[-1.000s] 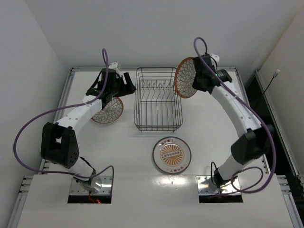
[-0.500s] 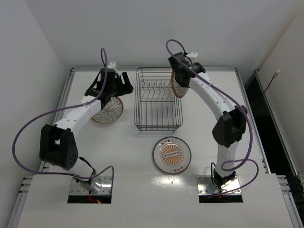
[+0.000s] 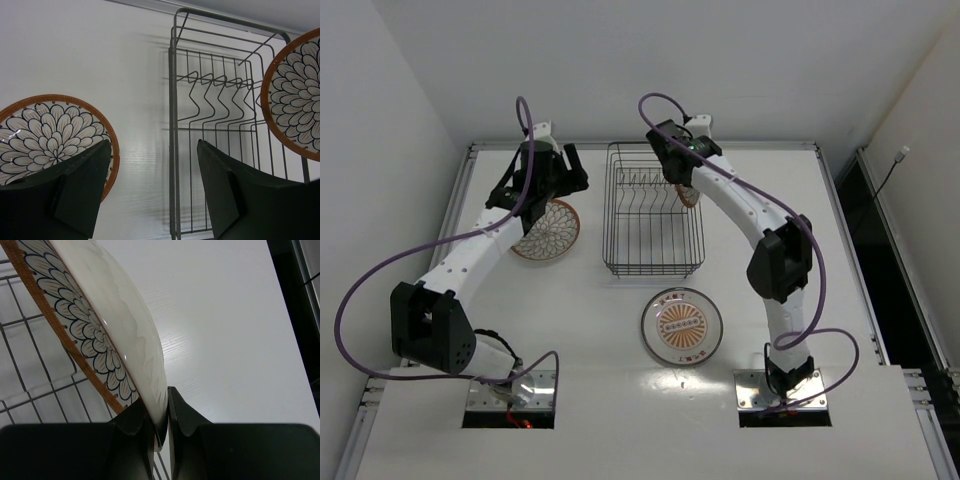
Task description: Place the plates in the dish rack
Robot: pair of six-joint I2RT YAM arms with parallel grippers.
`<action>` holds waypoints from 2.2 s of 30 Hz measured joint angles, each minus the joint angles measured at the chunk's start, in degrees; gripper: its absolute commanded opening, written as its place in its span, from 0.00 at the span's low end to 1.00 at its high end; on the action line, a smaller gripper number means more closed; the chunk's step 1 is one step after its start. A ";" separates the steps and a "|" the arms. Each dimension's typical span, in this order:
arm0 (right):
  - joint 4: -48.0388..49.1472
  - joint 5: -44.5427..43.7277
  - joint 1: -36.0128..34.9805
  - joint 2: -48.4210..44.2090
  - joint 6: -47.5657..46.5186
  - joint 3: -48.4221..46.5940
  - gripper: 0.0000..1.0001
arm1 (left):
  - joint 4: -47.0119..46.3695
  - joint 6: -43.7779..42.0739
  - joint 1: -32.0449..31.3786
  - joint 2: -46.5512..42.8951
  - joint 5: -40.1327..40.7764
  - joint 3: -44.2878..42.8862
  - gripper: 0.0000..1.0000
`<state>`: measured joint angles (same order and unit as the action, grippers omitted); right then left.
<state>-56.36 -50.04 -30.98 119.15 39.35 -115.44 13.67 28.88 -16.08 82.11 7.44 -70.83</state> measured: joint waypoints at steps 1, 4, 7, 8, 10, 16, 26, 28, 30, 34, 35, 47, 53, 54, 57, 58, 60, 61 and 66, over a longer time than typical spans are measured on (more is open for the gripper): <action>-0.83 -0.92 -0.42 0.66 0.63 -0.94 0.00 | 0.02 -0.04 0.00 -0.02 0.13 0.00 0.67; -3.32 -3.52 -1.51 1.90 3.96 -2.23 0.00 | 0.00 -0.15 0.00 -0.02 0.39 0.00 0.67; -4.81 -4.87 -2.71 1.95 6.62 -2.14 0.00 | 0.00 -0.15 0.00 -0.07 0.72 0.00 0.67; -5.16 -5.22 -2.97 1.95 7.15 -2.01 0.00 | 0.02 -0.17 0.00 -0.07 0.81 0.00 0.67; -5.73 -5.53 -3.32 1.95 7.87 -1.92 0.00 | 0.02 -0.15 0.00 -0.07 0.94 0.00 0.67; -7.08 -6.32 -3.30 1.95 8.63 -2.54 0.00 | 0.02 -0.17 0.00 -0.09 0.98 0.00 0.67; -10.01 -8.50 -3.30 1.90 10.14 -6.12 0.00 | 0.17 -0.39 0.00 -0.11 1.46 0.00 0.67; -9.99 -8.52 -3.30 1.90 10.19 -6.12 0.00 | 0.33 -0.42 0.00 -0.17 1.70 0.00 0.67; -9.99 -8.50 -3.15 1.90 10.16 -6.14 0.00 | 0.46 -0.44 0.00 -0.26 2.01 0.00 0.67; -10.23 -8.48 -2.93 3.23 9.99 -8.35 0.00 | 0.46 -0.57 0.00 -0.28 2.40 0.00 0.67; -10.19 -8.52 -2.91 3.76 10.03 -8.92 0.00 | 0.46 -0.59 0.00 -0.28 2.49 0.00 0.67; -9.73 -8.02 -2.40 7.82 12.39 -10.05 0.00 | 0.48 -0.57 0.00 -0.28 2.47 0.00 0.67; -8.92 -8.46 -2.60 9.33 13.31 -10.67 0.07 | 0.48 -0.59 0.00 -0.28 2.40 0.00 0.67; -8.68 -8.52 -2.73 9.57 13.35 -10.67 0.10 | 0.48 -0.57 0.00 -0.28 2.36 0.00 0.67; -7.87 -8.90 -3.52 9.84 13.46 -10.64 0.15 | 0.48 -0.57 0.00 -0.28 2.29 0.00 0.67; -7.58 -8.94 -3.80 9.90 13.49 -10.62 0.19 | 0.48 -0.57 0.00 -0.28 2.27 0.00 0.67; -7.26 -9.09 -4.70 9.90 13.33 -10.58 0.34 | 0.46 -0.57 0.00 -0.28 2.25 0.00 0.67; -6.97 -9.29 -5.33 9.90 13.16 -10.51 0.39 | 0.48 -0.57 0.00 -0.28 2.25 0.00 0.67; -5.20 -9.75 -9.33 9.90 12.09 -8.81 0.56 | 0.48 -0.57 0.00 -0.28 2.25 0.00 0.67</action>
<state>-61.56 -59.79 -40.32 129.05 51.44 -124.25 14.15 28.32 -16.08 81.82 9.69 -70.83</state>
